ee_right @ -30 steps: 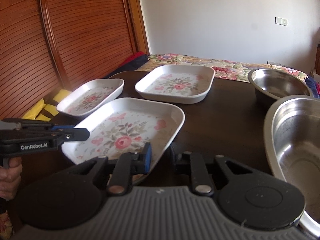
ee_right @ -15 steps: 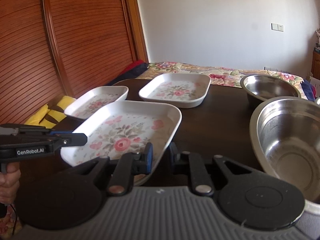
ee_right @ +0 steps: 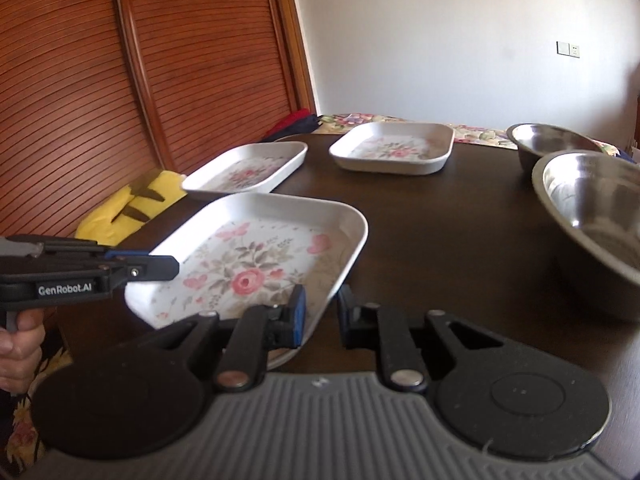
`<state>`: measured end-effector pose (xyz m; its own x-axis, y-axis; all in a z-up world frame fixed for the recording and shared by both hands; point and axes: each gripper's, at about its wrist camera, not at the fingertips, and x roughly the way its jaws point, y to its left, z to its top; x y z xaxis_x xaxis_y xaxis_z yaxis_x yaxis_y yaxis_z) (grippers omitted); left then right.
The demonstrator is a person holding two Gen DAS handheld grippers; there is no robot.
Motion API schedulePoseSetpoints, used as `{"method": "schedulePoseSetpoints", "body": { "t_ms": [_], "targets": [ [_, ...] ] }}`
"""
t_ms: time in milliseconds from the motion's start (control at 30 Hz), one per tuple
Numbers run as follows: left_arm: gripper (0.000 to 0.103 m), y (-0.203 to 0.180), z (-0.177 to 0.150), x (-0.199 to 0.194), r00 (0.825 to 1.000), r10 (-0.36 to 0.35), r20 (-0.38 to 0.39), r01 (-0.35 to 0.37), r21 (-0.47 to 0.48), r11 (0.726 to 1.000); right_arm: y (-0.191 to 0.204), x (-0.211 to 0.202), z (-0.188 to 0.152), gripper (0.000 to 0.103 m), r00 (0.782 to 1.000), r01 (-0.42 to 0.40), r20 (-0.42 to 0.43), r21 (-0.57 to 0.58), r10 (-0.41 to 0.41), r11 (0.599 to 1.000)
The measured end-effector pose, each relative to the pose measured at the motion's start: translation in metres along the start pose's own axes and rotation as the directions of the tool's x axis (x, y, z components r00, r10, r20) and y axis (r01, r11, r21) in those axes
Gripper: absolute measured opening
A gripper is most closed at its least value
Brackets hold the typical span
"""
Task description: Organize plates and bowls
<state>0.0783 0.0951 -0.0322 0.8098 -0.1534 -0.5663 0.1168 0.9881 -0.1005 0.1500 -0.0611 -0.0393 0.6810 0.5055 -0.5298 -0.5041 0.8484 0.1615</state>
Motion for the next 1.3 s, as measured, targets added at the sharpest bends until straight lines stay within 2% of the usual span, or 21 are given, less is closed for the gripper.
{"method": "schedulePoseSetpoints", "body": {
  "t_ms": [400, 767, 1233, 1300],
  "targets": [
    [0.014, 0.011, -0.019, -0.018, 1.0, -0.002, -0.015, 0.002, -0.022, 1.0, 0.017, -0.012, -0.011, 0.019, 0.999, -0.03, -0.012, -0.034, 0.03, 0.999],
    [0.014, 0.011, -0.018, -0.014, 1.0, 0.007, -0.019, -0.008, -0.03, 1.0, 0.016, -0.009, -0.013, 0.02, 0.999, -0.036, -0.035, -0.012, 0.035, 0.999],
    [0.015, 0.015, -0.015, -0.009, 1.0, 0.005, -0.015, -0.006, -0.04, 0.999, 0.018, -0.011, -0.014, 0.022, 0.999, -0.029, -0.022, -0.004, 0.028, 1.0],
    [0.018, 0.016, -0.015, -0.009, 1.0, 0.012, -0.014, -0.012, -0.042, 0.999, 0.018, -0.011, -0.014, 0.022, 0.999, -0.025, -0.02, -0.005, 0.025, 1.0]
  ]
}}
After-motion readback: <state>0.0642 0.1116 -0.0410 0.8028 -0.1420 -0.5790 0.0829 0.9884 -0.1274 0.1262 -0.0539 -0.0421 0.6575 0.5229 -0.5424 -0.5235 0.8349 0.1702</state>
